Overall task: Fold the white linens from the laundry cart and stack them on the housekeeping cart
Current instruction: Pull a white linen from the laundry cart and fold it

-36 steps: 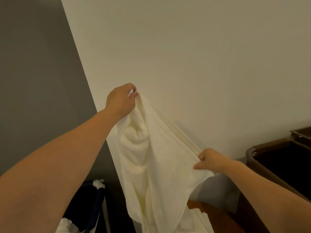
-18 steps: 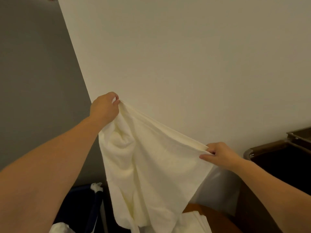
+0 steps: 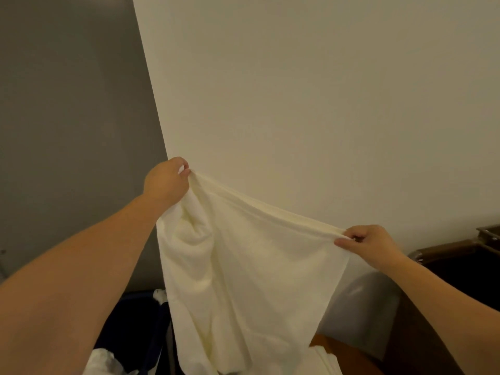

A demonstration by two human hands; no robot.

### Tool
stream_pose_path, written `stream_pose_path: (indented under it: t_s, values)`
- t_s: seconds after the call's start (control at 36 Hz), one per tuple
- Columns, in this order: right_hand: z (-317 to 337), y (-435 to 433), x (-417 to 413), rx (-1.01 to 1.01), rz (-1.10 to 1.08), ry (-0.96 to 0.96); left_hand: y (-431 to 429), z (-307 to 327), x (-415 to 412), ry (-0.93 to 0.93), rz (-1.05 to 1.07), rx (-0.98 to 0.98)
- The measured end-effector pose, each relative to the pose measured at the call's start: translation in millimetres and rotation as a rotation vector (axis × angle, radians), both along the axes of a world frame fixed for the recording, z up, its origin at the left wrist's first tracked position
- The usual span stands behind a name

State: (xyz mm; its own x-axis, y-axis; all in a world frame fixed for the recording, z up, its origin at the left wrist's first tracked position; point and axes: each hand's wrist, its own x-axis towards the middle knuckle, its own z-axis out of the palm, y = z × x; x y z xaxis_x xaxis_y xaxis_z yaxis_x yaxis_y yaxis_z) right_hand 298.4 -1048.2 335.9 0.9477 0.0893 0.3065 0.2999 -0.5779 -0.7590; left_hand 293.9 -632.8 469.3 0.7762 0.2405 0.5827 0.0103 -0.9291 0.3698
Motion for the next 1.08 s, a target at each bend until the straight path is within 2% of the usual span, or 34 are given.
stream_pose_path:
  t_s: [0.11,0.19,0.36,0.44,0.53,0.67,0.86,1.08]
  values:
    - [17.2,14.5,-6.4,0.296,-0.110,-0.055,13.4,-6.4,-2.8,0.003,-0.006,-0.029]
    - [30.9,24.4,-5.4,0.399,-0.181,-0.101,21.9,-12.2,-2.8,0.025,-0.037,-0.070]
    - [56.4,24.5,13.3,0.414,-0.360,-0.065,31.6,-30.7,-1.3,0.108,-0.014,-0.113]
    - [55.7,15.5,20.7,0.318,-0.500,-0.030,36.5,-42.6,-1.7,0.174,0.041,-0.173]
    - [45.8,11.0,21.6,0.262,-0.546,0.032,40.4,-53.6,0.1,0.250,0.059,-0.247]
    - [29.5,27.2,18.9,0.272,-0.391,0.133,28.4,-68.7,5.0,0.311,0.033,-0.403]
    - [21.6,83.3,15.5,0.273,-0.108,0.207,-52.1,-86.4,0.5,0.330,-0.156,-0.646]
    - [15.3,138.4,4.5,0.161,0.014,0.047,-122.1,-103.4,-15.8,0.342,-0.337,-0.905]
